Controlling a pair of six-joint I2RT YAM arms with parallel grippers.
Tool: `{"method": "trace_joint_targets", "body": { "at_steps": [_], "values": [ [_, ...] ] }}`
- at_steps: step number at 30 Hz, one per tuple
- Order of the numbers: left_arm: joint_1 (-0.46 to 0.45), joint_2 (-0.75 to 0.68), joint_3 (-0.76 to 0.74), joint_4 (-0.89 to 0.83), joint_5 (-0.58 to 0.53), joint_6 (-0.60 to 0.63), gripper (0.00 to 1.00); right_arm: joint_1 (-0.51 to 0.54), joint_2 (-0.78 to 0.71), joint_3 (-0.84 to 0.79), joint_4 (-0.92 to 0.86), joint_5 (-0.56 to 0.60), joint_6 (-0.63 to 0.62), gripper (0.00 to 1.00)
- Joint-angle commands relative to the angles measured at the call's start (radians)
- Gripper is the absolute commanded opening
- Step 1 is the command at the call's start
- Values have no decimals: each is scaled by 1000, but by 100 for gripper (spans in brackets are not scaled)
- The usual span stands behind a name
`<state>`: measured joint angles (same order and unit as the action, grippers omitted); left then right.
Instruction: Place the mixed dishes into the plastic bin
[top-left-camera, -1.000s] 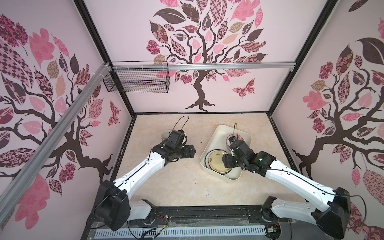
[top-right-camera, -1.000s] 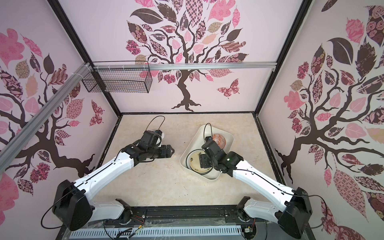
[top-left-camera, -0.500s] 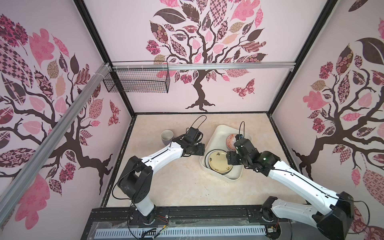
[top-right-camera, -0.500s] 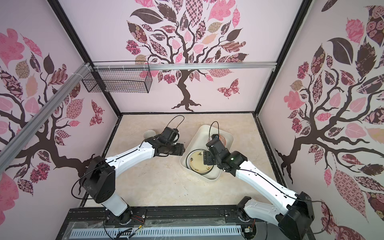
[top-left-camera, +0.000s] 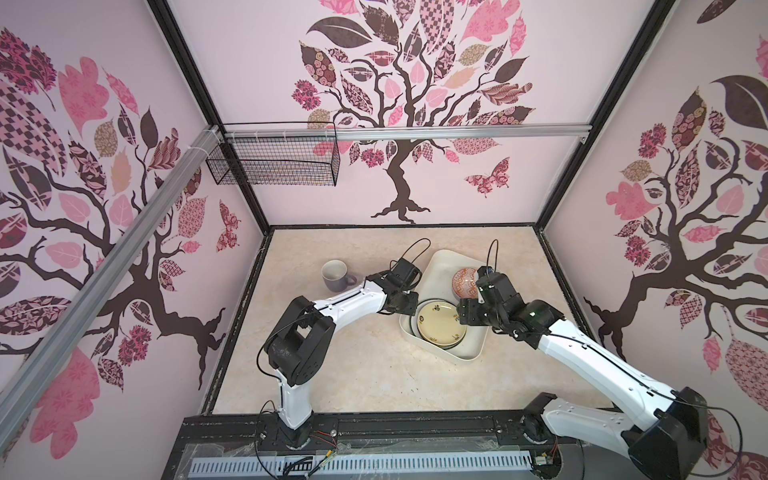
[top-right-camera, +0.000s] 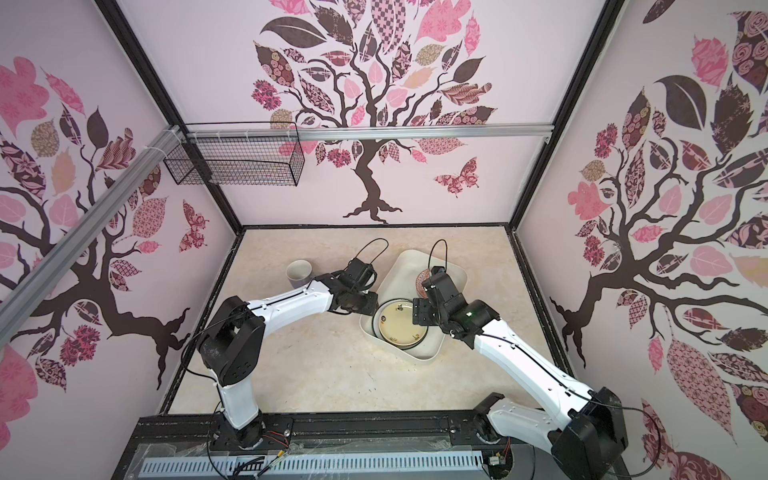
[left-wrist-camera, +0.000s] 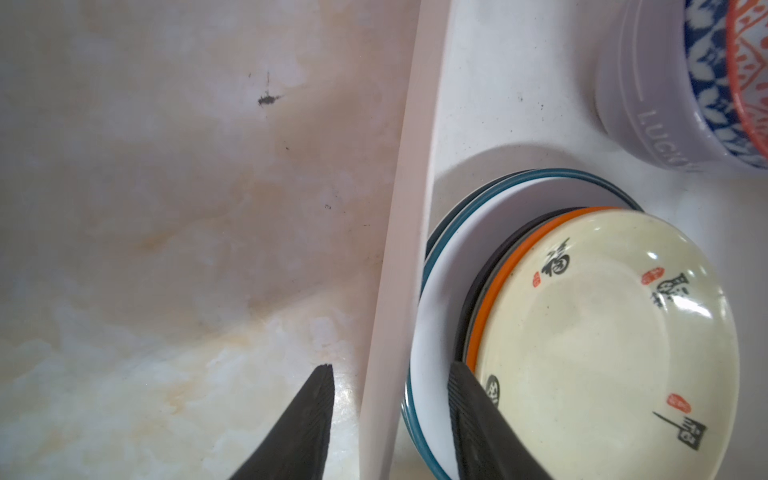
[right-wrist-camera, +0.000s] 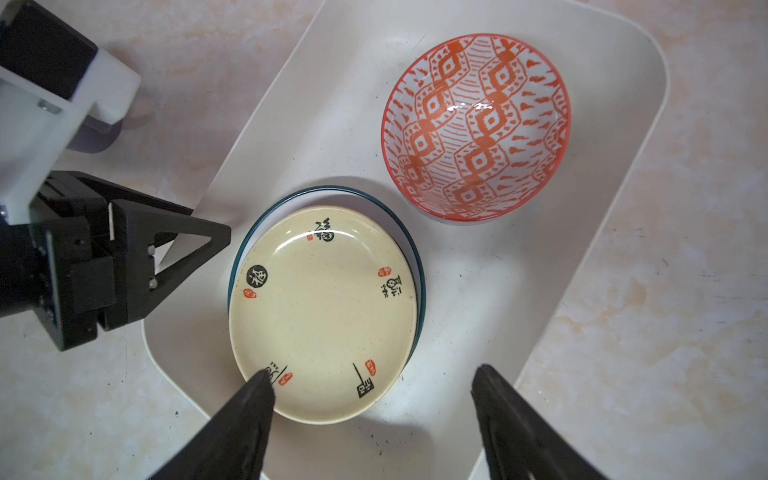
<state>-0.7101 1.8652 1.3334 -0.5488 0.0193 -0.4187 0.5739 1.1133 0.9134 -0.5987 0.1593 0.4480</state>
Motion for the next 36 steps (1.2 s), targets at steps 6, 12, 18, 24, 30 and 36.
{"method": "trace_joint_targets", "body": {
  "at_steps": [6, 12, 18, 24, 30, 36],
  "values": [
    [0, -41, -25, -2, -37, -13, 21, -8, 3, -15, 12, -30, -19, 78],
    [0, -110, -110, 9, -57, -44, 12, -8, 23, -11, 23, -50, -29, 78],
    [-1, -197, -210, 16, -89, -79, 8, -8, 65, 2, 31, -66, -28, 77],
    [-1, -273, -305, 25, -94, -117, 4, -7, 125, 24, 45, -83, -26, 76],
    [0, -378, -395, 26, -92, -149, 4, -5, 178, 37, 86, -164, -15, 70],
    [-2, -488, -474, 9, -114, -169, 5, 35, 270, 93, 117, -195, 4, 69]
  ]
}}
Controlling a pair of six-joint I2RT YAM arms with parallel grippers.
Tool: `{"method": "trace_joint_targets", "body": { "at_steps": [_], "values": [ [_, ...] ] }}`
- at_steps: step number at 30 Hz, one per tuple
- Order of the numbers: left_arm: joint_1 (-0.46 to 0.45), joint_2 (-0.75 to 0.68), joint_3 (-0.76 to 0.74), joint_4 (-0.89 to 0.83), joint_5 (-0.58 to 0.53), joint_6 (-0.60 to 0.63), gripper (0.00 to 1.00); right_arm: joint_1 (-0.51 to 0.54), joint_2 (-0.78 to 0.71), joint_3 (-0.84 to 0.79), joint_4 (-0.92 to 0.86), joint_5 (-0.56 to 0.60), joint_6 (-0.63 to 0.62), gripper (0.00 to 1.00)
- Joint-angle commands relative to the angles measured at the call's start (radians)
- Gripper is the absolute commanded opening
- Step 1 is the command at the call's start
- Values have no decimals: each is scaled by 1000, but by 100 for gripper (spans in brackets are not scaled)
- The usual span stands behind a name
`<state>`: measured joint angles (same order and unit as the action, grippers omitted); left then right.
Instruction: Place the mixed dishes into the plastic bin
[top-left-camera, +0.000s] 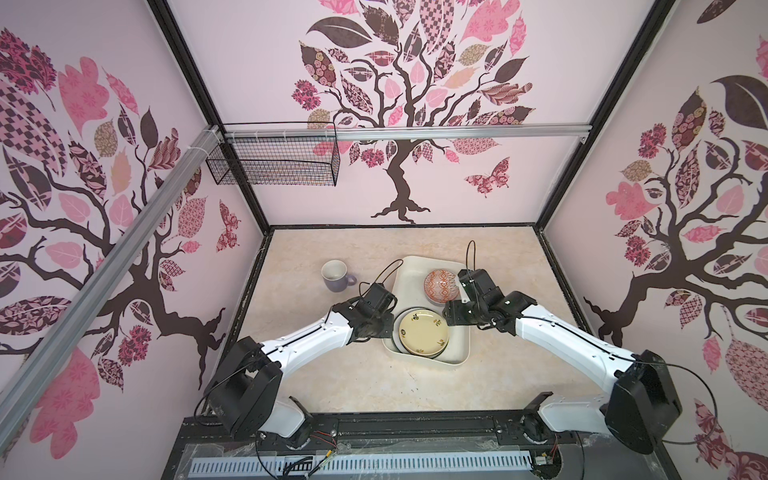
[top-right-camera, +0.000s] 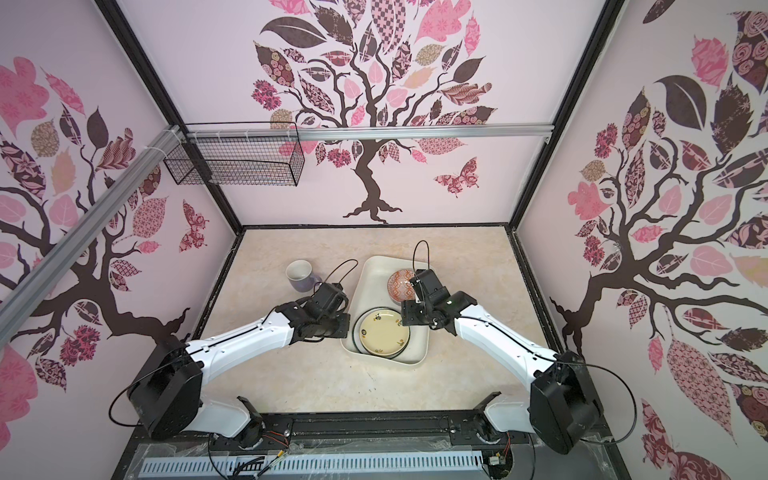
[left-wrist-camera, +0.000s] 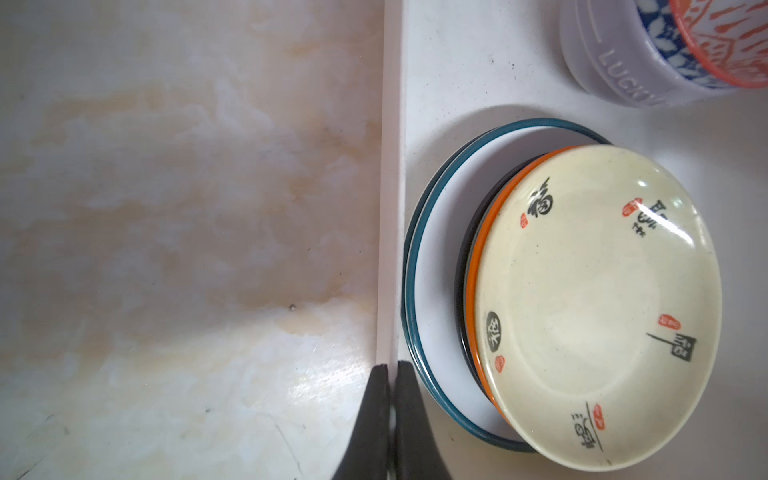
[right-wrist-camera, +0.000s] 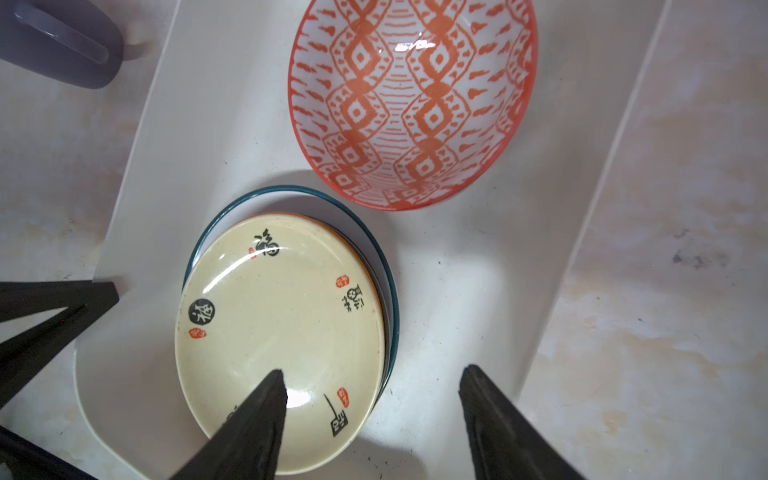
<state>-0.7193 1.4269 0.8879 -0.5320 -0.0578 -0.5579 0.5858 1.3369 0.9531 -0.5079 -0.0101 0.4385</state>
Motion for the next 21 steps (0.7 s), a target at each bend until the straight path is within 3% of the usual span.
{"method": "trace_joint_targets", "body": {
  "at_steps": [1, 6, 12, 21],
  "values": [
    [9, -61, -38, -11, -36, -31, 6, 39, 67, 68, 29, -25, 16, 68],
    [9, -95, -58, -17, -34, -36, 14, 102, 162, 132, 43, -46, 31, 68],
    [8, -150, -77, -36, -33, -45, 33, 132, 255, 190, 63, -105, 49, 67],
    [17, -262, -118, -57, -82, -48, 42, 137, 402, 259, 102, -132, 52, 66]
  ]
}}
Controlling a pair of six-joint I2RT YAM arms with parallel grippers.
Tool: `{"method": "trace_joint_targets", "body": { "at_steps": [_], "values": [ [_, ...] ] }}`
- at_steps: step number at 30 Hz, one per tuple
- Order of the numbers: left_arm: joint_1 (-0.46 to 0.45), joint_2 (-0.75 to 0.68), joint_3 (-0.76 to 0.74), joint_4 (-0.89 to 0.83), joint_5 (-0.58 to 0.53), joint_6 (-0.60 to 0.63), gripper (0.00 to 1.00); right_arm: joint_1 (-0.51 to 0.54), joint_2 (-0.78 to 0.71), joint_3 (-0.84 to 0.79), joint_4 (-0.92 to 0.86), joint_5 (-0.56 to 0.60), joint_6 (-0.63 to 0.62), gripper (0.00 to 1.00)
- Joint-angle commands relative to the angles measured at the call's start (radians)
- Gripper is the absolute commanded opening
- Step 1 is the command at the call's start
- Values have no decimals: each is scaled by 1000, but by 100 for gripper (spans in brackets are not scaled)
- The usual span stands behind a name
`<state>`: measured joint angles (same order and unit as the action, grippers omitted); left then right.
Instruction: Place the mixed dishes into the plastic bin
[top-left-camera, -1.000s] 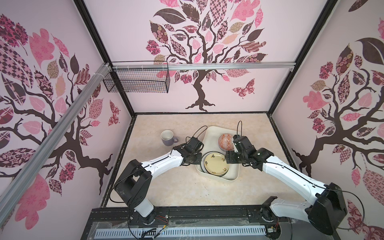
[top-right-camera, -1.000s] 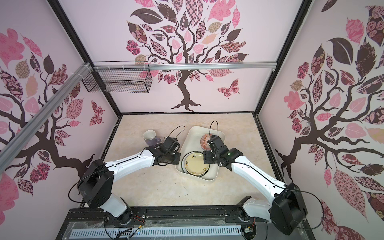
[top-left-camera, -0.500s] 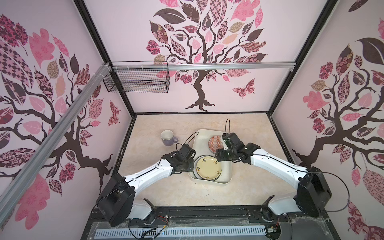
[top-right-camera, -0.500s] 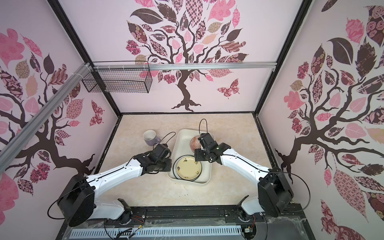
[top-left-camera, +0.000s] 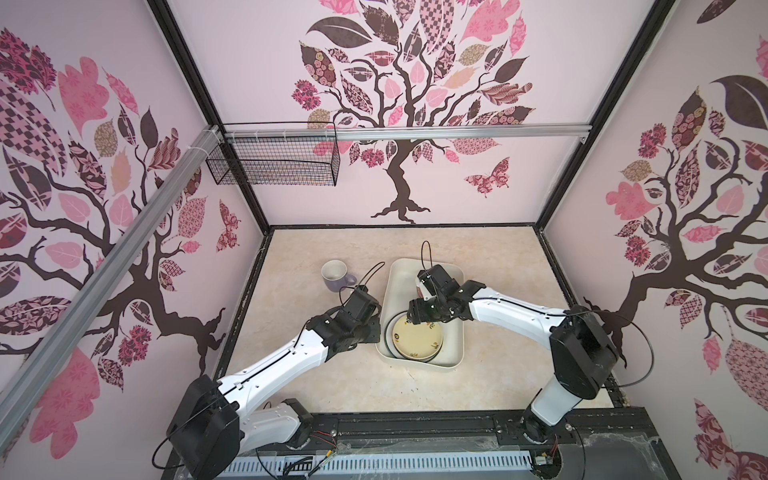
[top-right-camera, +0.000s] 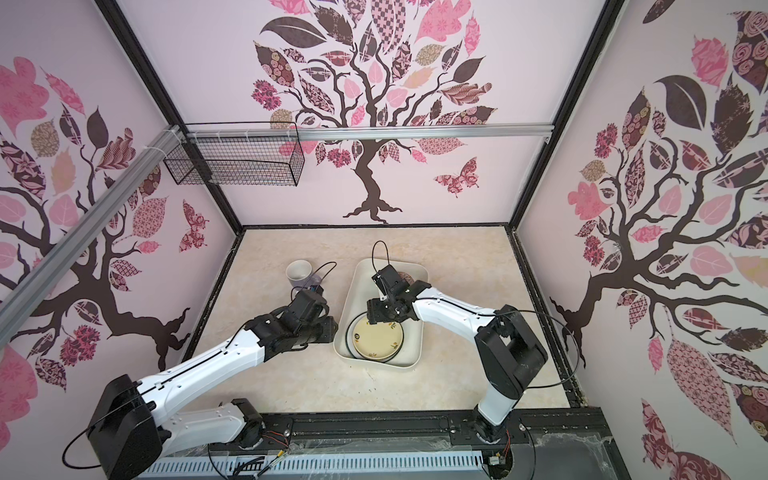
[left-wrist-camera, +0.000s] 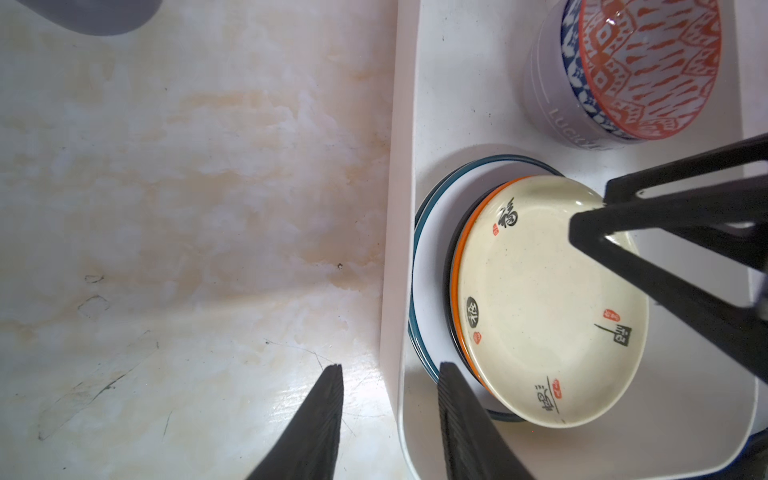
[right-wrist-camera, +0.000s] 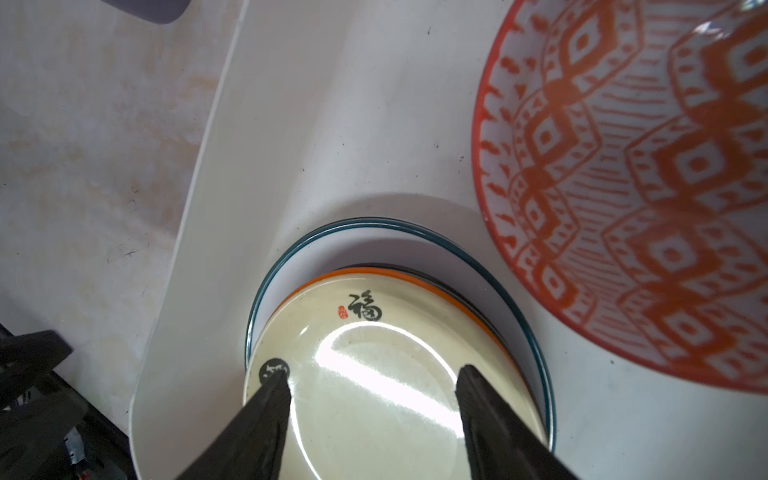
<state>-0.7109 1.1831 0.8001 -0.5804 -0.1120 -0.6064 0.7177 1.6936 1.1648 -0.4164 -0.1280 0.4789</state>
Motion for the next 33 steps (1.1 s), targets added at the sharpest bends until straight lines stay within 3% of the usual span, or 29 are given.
{"method": "trace_joint_targets", "body": {
  "at_steps": [1, 17, 33],
  "values": [
    [11, -19, -32, -9, -25, 2, 42, 3, 58, 57, 10, -10, 10, 66],
    [29, 61, -36, 32, 21, 21, 41, -12, 165, 134, -22, 115, -1, 64],
    [66, 126, -7, 38, 58, 42, 40, -116, 189, 119, -14, 96, -25, 63]
  ]
}}
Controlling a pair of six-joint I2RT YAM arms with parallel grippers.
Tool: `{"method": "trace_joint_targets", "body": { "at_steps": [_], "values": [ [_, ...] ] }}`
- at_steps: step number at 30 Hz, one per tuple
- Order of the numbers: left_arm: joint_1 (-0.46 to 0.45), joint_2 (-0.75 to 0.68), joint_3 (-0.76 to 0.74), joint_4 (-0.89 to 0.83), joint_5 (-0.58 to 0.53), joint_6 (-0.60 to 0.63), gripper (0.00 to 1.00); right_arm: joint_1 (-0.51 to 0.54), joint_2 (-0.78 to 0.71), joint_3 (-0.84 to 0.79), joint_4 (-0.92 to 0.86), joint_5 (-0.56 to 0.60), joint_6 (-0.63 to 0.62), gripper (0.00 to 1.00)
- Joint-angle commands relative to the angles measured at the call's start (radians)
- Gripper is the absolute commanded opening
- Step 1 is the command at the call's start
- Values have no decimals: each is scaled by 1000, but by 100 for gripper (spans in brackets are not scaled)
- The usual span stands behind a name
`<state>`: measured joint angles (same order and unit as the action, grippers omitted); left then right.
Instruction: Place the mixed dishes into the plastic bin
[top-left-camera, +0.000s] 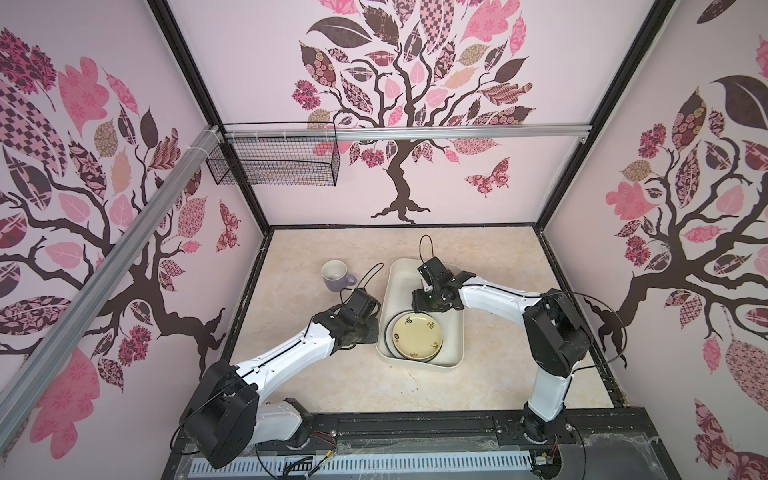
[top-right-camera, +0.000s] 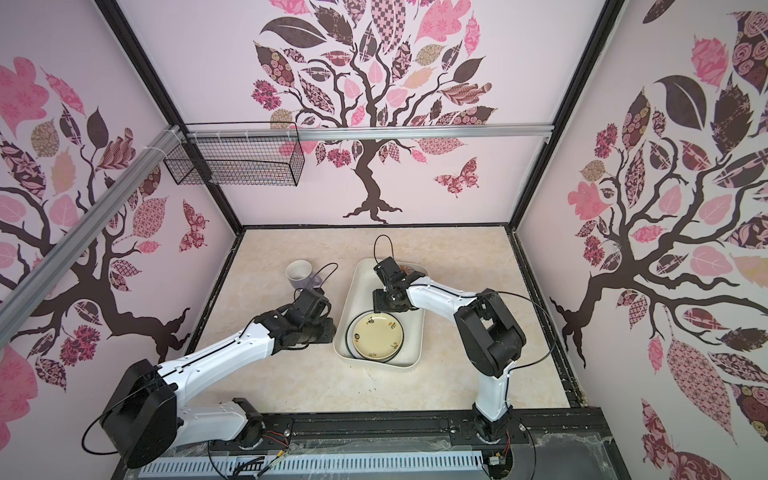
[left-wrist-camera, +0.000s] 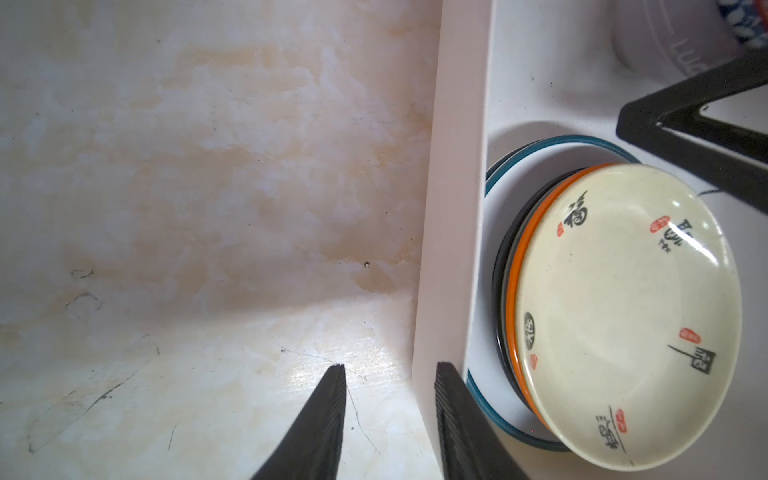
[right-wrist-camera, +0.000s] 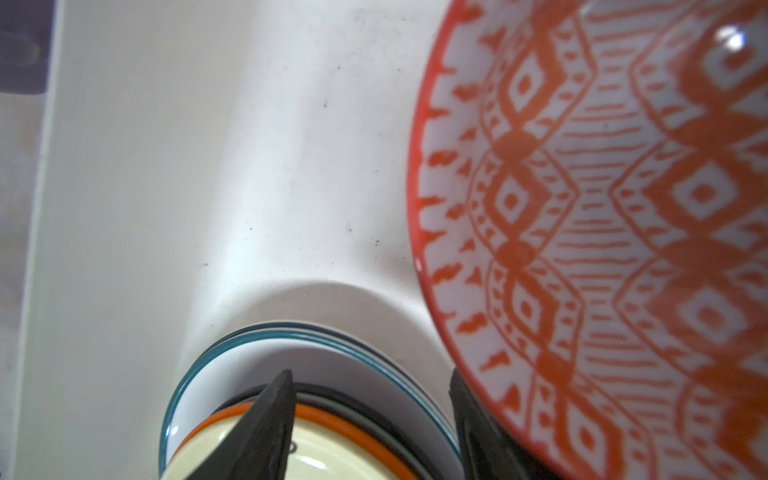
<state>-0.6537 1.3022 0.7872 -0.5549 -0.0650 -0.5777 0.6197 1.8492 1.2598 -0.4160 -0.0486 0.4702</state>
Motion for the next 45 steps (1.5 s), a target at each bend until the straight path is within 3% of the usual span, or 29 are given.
{"method": "trace_joint_targets", "body": {
  "at_steps": [1, 5, 14, 17, 27, 33, 45],
  "values": [
    [13, 8, 9, 11, 13, 15, 40, -19, 32, 27, -16, 15, -22, 63],
    [55, -11, 24, -3, 13, 21, 40, -17, 13, 41, -39, -32, -57, 64],
    [275, -93, 108, -29, 9, 14, 49, 67, -199, 52, -96, -34, -114, 76],
    [338, -55, 184, -55, 6, 41, 54, 70, -265, 30, -103, -43, -117, 80],
    [550, 181, 369, -77, 11, 48, 55, 72, -456, -136, -58, -168, -110, 81],
    [569, 322, 478, -71, 6, 47, 55, 72, -524, -150, -65, -213, -140, 99],
    [576, 539, 602, -82, -30, 54, 54, 72, -630, -223, -35, -197, -137, 100]
  ]
}}
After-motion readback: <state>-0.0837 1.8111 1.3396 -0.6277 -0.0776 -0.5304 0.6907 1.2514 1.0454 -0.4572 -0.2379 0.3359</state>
